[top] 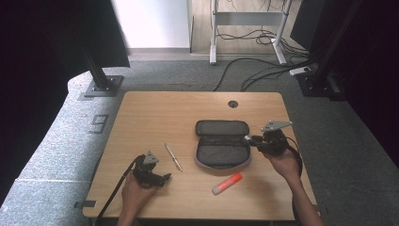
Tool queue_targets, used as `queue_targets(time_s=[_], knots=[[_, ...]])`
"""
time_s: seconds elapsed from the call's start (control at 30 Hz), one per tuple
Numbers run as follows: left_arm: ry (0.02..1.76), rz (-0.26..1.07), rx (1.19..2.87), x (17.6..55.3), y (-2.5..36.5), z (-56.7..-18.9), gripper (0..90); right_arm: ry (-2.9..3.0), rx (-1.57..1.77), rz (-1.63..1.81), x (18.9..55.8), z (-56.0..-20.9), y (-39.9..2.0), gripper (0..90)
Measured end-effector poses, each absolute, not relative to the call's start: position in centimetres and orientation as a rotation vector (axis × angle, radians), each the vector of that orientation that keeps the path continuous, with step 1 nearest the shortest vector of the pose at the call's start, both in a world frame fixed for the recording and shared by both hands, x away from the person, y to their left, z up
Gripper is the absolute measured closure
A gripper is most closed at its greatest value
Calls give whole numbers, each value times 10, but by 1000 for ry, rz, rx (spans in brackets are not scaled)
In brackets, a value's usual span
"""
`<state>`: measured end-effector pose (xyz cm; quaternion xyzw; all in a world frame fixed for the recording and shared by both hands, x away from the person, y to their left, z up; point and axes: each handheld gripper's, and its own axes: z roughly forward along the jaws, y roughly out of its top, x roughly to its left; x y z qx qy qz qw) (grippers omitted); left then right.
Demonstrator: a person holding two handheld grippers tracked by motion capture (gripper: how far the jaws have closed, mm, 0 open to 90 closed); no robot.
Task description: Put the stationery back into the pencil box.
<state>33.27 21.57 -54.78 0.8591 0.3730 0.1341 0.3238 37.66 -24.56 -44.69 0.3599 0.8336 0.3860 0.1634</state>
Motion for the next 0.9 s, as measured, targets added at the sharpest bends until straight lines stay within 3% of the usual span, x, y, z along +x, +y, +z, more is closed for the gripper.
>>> queue_targets(time_s=[0.9], knots=[[979, 352, 2253, 333, 216, -548, 0, 2457, 957, 1069, 380, -474, -213, 716]])
